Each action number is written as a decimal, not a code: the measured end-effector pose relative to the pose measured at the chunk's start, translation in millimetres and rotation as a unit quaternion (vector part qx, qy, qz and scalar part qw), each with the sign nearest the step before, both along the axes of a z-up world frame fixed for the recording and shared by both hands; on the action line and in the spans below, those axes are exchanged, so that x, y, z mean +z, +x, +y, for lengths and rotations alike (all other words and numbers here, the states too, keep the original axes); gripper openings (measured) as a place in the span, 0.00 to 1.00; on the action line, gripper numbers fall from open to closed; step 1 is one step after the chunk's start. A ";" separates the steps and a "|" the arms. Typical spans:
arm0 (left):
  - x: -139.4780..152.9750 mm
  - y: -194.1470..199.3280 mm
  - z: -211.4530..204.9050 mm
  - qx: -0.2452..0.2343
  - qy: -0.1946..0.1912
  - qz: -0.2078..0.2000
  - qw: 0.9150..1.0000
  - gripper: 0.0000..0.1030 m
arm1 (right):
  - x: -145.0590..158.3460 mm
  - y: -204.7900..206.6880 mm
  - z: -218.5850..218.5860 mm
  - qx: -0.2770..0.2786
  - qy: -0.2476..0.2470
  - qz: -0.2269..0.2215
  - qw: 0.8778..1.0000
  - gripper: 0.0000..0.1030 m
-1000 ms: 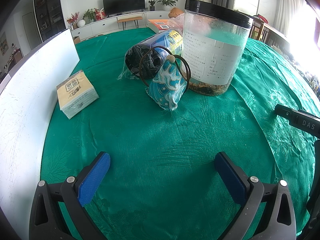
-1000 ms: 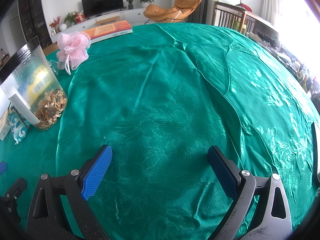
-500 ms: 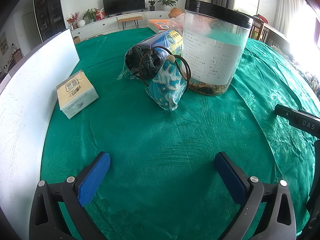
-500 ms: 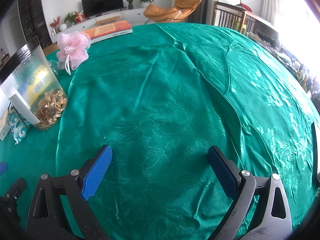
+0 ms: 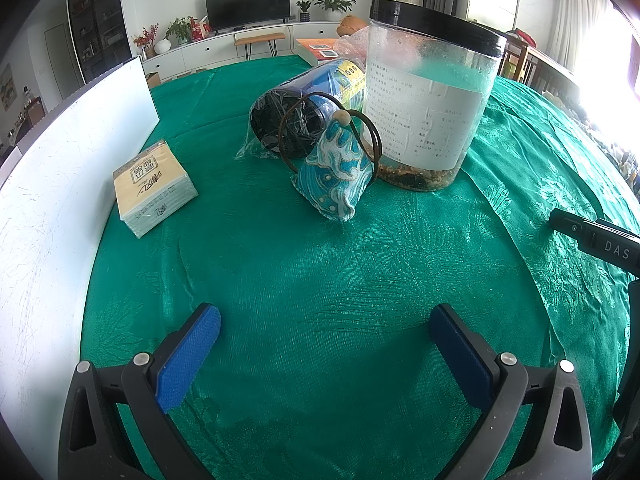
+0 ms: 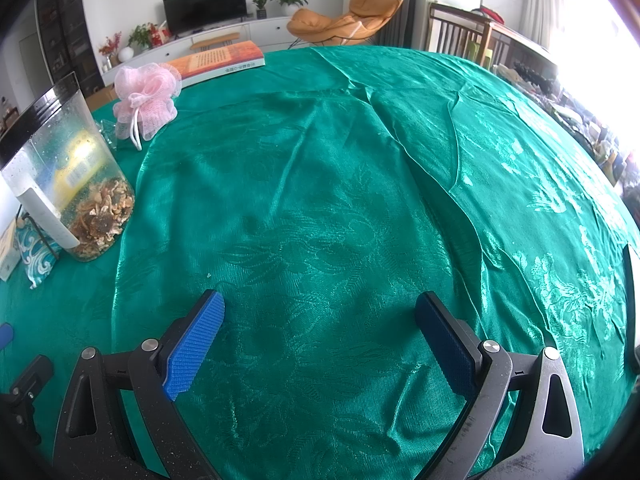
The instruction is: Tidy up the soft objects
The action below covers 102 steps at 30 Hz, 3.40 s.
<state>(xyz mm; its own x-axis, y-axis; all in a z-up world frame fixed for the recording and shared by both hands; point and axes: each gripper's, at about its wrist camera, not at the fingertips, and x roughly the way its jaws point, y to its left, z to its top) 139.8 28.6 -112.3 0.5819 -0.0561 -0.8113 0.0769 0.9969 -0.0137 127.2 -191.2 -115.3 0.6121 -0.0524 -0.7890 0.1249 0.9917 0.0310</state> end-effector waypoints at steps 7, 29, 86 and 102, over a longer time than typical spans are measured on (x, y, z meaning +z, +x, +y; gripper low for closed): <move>0.1 0.0 -0.1 0.000 0.000 0.000 1.000 1.00 | 0.1 -0.3 -0.1 0.000 0.000 0.000 1.000 0.95; 44.3 -0.7 33.7 0.017 -0.090 0.006 0.996 1.00 | 0.2 -0.7 -0.2 0.000 0.000 0.000 1.000 0.95; 96.4 212.0 64.7 0.062 -0.147 0.096 0.982 0.46 | 0.5 -1.2 -0.3 0.000 0.000 0.000 1.000 0.95; 44.7 -6.4 49.4 0.015 -0.063 0.074 0.995 0.51 | 0.2 -0.6 -0.1 0.000 0.000 0.000 1.000 0.95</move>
<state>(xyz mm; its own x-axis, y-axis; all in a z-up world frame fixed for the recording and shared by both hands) 133.5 78.0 -67.6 0.4601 -0.1476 -0.8755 0.0356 0.9884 -0.1478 126.6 -191.4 -115.1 0.6126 -0.0527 -0.7886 0.1256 0.9916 0.0313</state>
